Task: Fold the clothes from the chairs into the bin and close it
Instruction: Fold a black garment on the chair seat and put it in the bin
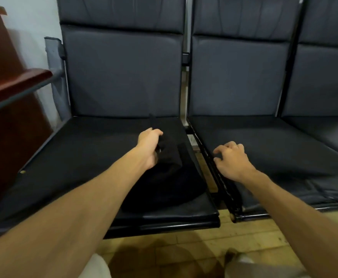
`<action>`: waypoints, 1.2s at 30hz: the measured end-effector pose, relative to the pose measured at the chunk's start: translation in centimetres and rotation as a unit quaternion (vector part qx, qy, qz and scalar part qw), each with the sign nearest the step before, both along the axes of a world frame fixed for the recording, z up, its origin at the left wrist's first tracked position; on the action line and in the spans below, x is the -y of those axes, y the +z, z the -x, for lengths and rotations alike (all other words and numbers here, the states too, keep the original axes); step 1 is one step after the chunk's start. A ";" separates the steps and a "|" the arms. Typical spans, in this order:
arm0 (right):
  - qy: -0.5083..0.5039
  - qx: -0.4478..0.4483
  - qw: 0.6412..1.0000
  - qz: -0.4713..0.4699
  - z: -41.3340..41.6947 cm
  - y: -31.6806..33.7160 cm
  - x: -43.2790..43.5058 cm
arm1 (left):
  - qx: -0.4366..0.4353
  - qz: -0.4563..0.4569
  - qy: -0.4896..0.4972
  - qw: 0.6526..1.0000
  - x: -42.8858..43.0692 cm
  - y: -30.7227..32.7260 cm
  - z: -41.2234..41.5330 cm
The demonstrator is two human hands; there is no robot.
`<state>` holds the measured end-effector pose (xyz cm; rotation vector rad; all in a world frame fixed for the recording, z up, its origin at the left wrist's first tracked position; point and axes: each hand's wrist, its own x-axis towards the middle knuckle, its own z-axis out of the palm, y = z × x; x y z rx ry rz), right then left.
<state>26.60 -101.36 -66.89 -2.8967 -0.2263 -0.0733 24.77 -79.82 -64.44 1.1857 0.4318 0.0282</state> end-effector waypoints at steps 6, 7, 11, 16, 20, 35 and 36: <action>0.014 0.015 1.000 -0.003 -0.4 0.0 1.1 | -0.098 -0.234 -0.215 0.943 4.7 -2.8 -1.6; 0.017 0.018 1.000 -0.003 -0.5 0.0 1.1 | -0.112 -0.244 -0.229 0.936 4.9 -3.0 -1.6; 0.033 0.017 0.999 -0.002 -0.7 0.0 0.8 | -0.081 -0.293 -0.235 0.923 3.9 -3.4 -1.9; 0.037 -0.041 0.997 -0.047 -0.6 -0.3 -0.4 | 0.004 -0.510 -0.272 0.816 -0.1 -4.1 -0.5; -0.007 -0.174 0.981 -0.087 0.0 -0.4 -1.6 | 0.048 -0.591 -0.321 0.739 -3.5 -4.0 1.8; -0.035 -0.133 0.825 -0.549 -0.3 1.7 -6.3 | 0.228 -0.601 -0.152 0.751 -8.9 -2.6 6.3; -0.028 -0.159 0.801 -0.577 0.1 1.8 -6.2 | 0.220 -0.590 -0.164 0.759 -9.3 -2.2 6.5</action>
